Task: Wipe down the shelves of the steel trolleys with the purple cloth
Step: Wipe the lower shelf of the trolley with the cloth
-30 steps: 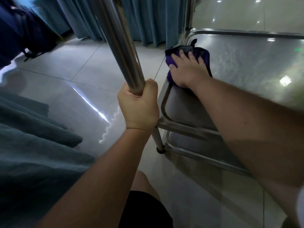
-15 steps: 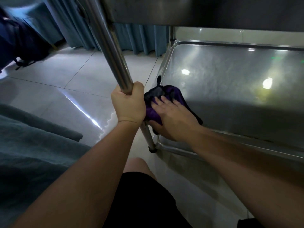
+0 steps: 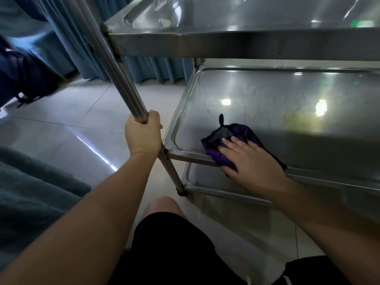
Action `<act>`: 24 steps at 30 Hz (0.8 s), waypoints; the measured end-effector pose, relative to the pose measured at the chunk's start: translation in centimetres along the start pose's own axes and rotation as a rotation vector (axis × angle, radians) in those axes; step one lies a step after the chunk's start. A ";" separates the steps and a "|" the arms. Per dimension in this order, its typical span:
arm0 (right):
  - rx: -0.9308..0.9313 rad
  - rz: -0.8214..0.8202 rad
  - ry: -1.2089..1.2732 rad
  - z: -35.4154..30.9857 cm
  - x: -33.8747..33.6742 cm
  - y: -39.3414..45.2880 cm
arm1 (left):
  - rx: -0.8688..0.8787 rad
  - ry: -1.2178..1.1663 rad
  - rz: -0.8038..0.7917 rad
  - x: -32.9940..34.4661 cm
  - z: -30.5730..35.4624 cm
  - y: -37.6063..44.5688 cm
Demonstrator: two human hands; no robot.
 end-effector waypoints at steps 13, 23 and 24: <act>0.009 0.047 0.014 1.9 0.0 -3.2 | 0.277 0.412 -0.163 3.0 -5.9 -12.7; 0.152 0.084 -0.012 11.1 -0.9 -13.1 | 0.812 0.464 -0.518 13.6 -2.1 -18.4; 0.162 0.097 -0.013 12.3 -1.3 -14.2 | 0.801 0.477 -0.534 14.2 -2.1 -18.8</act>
Point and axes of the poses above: each hand's wrist, its own y-axis towards the middle knuckle, its own x-axis out of the palm, z = x × y, the point moved 1 cm from there along y, towards the middle knuckle
